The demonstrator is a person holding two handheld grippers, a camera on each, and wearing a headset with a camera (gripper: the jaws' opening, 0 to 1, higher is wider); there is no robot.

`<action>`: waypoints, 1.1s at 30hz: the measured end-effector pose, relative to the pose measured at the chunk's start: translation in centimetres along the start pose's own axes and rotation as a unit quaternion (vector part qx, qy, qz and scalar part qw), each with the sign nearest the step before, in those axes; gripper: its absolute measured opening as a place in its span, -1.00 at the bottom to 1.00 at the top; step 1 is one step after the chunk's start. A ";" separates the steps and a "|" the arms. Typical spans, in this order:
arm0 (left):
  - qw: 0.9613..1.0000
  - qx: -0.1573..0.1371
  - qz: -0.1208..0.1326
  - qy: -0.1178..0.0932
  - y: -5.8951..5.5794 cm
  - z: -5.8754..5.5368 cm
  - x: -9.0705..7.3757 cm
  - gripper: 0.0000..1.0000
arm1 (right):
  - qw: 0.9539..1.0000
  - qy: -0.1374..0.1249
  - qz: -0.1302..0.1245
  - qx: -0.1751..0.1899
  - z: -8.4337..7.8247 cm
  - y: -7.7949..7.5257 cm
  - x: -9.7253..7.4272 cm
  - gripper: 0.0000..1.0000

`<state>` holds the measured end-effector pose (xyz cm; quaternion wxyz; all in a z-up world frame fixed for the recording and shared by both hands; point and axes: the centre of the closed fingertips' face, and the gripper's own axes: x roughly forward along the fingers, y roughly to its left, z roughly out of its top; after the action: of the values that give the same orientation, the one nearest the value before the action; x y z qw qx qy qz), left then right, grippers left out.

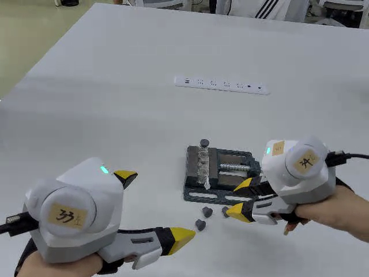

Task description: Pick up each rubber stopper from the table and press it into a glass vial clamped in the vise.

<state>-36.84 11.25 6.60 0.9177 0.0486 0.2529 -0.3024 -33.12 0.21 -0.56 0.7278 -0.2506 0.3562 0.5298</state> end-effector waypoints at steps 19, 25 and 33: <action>1.000 -0.004 -0.012 0.005 -0.9 -0.8 0.4 0.62 | 0.992 -0.013 -0.060 0.113 -1.3 0.3 1.9 -0.71; 1.000 -0.005 -0.013 0.005 -0.9 -0.9 0.4 0.62 | 0.988 -0.016 -0.080 0.132 -1.6 0.0 1.7 -0.74; 1.000 -0.006 -0.015 0.006 -1.0 -1.0 0.6 0.61 | 0.986 -0.023 -0.080 0.146 -1.5 -0.1 1.7 -0.83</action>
<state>-37.45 10.34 5.54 0.9116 0.0414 0.2613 -0.3146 -33.10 0.07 -2.88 0.8048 -0.1571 0.3913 0.4177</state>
